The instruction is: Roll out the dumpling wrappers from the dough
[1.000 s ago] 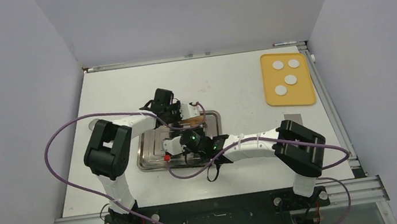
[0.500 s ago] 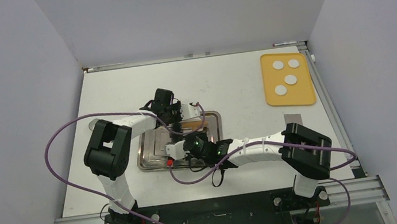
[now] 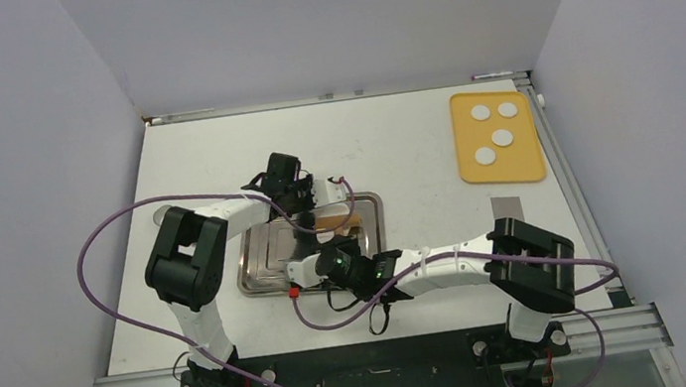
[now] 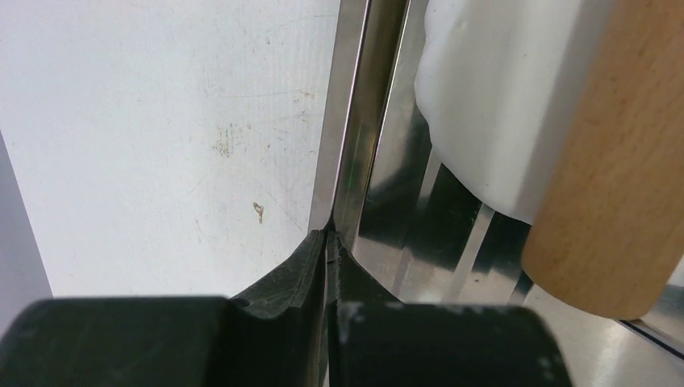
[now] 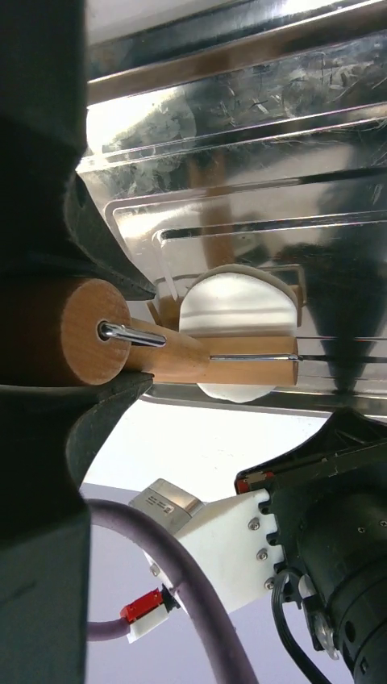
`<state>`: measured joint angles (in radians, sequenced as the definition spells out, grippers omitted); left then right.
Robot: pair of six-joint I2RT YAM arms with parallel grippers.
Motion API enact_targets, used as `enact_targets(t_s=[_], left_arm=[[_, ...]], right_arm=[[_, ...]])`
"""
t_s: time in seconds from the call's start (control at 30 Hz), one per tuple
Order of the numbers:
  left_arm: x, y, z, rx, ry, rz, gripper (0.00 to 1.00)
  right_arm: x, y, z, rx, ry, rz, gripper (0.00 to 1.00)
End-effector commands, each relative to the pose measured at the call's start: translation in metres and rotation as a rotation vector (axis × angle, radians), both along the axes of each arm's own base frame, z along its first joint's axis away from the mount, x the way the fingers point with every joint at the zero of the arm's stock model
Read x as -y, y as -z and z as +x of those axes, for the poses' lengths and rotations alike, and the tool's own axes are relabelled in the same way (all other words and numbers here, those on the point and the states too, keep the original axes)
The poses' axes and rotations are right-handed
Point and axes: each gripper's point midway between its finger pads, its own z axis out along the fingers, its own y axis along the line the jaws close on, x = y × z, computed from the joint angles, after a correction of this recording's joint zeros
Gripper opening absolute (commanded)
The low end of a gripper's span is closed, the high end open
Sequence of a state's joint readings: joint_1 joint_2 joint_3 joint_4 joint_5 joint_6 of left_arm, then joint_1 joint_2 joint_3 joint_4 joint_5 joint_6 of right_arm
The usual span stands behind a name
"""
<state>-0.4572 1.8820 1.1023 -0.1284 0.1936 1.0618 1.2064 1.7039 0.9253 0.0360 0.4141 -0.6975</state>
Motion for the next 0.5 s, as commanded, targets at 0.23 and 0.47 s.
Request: enact_targets(t_s=[0.23,0.47], left_arm=[[-0.003,0.048,-0.057,-0.253,0.047,0.037,0.00],[-0.004,0.048,-0.057,-0.251,0.047,0.036,0.00]], right_arm=[[0.043,0.071,-0.011,-0.281,0.049,-0.184,0.08],[0.038,0.080,-0.080,-0.368,-0.015,-0.185,0.08]])
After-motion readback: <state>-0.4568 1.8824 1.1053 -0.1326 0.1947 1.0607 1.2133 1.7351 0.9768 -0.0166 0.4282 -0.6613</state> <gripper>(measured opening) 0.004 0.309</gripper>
